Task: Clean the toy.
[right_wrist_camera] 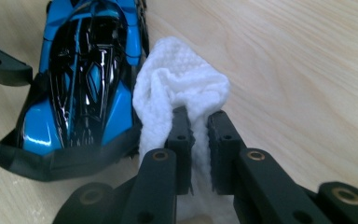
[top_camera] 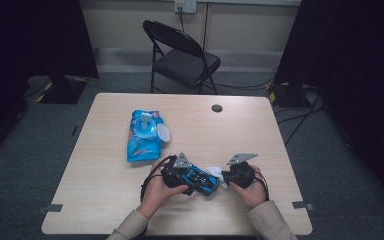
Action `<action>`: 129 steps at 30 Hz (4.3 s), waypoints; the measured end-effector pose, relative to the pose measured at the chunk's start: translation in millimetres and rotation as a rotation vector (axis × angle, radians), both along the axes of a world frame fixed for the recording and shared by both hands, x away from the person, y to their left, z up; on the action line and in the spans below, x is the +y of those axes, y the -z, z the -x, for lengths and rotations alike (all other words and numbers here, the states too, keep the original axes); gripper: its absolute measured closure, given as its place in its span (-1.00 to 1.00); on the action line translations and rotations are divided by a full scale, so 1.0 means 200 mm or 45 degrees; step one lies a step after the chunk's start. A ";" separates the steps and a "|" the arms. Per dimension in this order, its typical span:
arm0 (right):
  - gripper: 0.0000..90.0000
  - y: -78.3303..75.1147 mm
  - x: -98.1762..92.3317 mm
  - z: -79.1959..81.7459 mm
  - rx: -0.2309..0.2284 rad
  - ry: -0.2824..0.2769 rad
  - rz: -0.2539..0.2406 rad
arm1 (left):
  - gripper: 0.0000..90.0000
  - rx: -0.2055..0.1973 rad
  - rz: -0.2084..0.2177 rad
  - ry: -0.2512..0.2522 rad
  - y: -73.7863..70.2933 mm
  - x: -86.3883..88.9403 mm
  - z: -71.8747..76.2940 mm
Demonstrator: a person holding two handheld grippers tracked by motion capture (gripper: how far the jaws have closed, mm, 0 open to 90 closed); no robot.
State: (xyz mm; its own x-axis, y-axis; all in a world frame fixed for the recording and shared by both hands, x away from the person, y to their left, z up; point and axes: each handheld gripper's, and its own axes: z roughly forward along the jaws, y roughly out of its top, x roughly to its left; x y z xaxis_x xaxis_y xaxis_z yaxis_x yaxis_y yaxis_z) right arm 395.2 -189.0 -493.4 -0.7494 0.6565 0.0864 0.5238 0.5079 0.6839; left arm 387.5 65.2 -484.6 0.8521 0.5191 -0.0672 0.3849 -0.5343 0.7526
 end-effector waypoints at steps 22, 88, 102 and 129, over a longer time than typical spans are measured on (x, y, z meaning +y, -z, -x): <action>0.82 0.01 0.14 -0.13 0.129 0.007 -0.097 | -0.59 -0.032 0.000 -0.007 0.01 0.00 0.01; 0.82 -0.09 -0.07 -0.22 0.077 0.166 -0.274 | -0.58 -0.030 -0.005 -0.001 0.00 0.00 0.01; 0.82 -0.06 -0.16 -0.06 0.071 0.099 -0.237 | -0.58 -0.027 -0.013 0.000 0.00 0.00 0.01; 0.82 0.02 0.08 -0.12 0.128 -0.022 -0.137 | -0.58 -0.030 -0.012 0.000 0.00 0.00 0.01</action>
State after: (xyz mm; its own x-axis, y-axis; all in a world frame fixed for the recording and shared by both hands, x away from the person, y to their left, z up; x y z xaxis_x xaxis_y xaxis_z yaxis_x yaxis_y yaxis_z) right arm 419.8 -172.4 -497.4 -0.7445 0.6265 0.2308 0.5840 0.4437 0.6798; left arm 386.1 65.0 -485.1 0.8533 0.5198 -0.0420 0.3672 -0.5416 0.7562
